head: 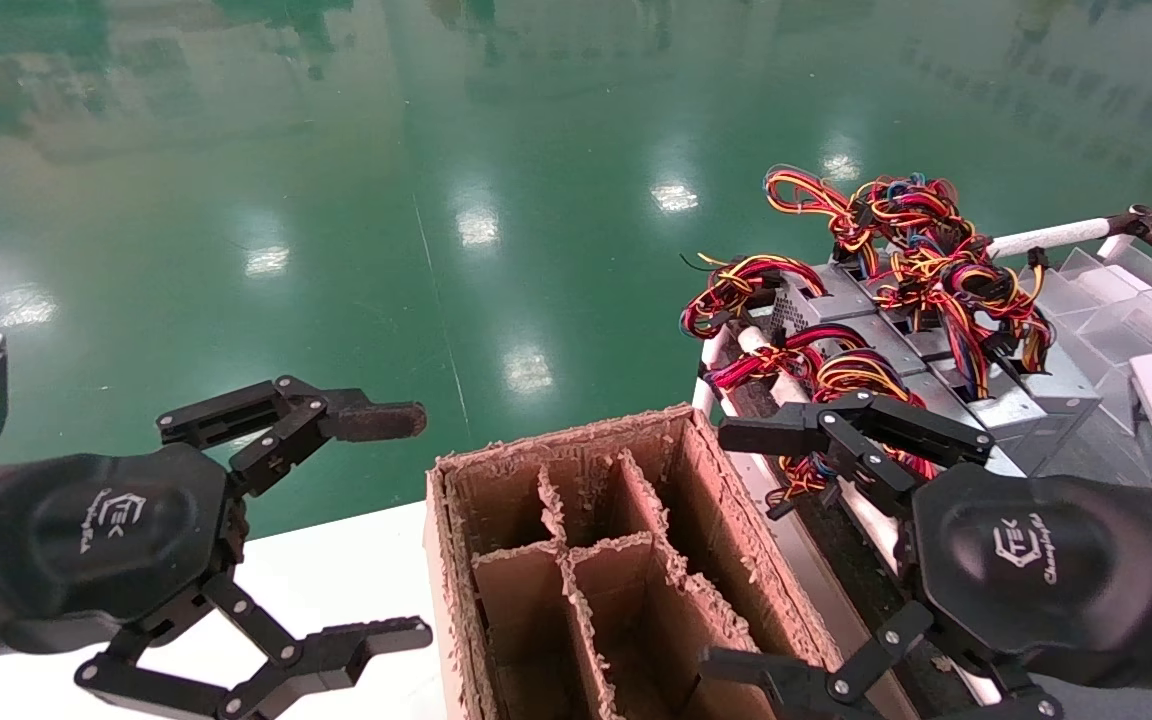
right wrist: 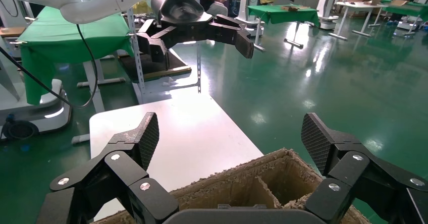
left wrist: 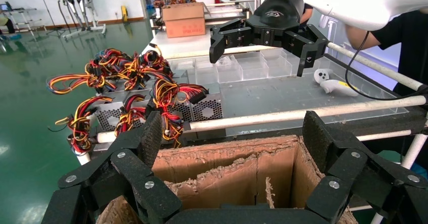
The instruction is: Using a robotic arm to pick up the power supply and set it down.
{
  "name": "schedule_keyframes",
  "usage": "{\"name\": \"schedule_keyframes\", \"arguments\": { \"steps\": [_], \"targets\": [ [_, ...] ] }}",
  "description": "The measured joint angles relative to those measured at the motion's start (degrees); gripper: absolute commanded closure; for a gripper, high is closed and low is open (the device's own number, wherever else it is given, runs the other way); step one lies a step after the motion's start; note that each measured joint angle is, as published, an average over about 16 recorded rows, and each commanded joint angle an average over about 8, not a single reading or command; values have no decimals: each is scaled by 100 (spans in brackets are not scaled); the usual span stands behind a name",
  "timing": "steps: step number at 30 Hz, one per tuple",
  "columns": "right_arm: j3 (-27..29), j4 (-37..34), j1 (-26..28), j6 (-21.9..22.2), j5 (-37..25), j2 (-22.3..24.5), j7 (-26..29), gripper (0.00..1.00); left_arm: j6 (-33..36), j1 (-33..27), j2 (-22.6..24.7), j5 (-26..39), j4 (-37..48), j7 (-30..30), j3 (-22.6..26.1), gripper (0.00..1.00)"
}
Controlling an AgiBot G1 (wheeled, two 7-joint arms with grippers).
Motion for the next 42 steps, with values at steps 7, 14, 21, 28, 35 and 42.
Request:
{"name": "schedule_keyframes", "arguments": {
  "steps": [7, 14, 21, 28, 35, 42],
  "targets": [
    [1, -3, 0, 0, 3, 2, -1, 0, 0, 0, 0, 0, 0, 0, 0, 0],
    [1, -5, -1, 0, 4, 3, -2, 0, 0, 0, 0, 0, 0, 0, 0, 0],
    [1, -5, -1, 0, 4, 3, -2, 0, 0, 0, 0, 0, 0, 0, 0, 0],
    [1, -6, -1, 0, 4, 3, -2, 0, 0, 0, 0, 0, 0, 0, 0, 0],
    [1, -6, -1, 0, 4, 3, -2, 0, 0, 0, 0, 0, 0, 0, 0, 0],
    [1, -6, -1, 0, 4, 3, -2, 0, 0, 0, 0, 0, 0, 0, 0, 0]
  ]
}}
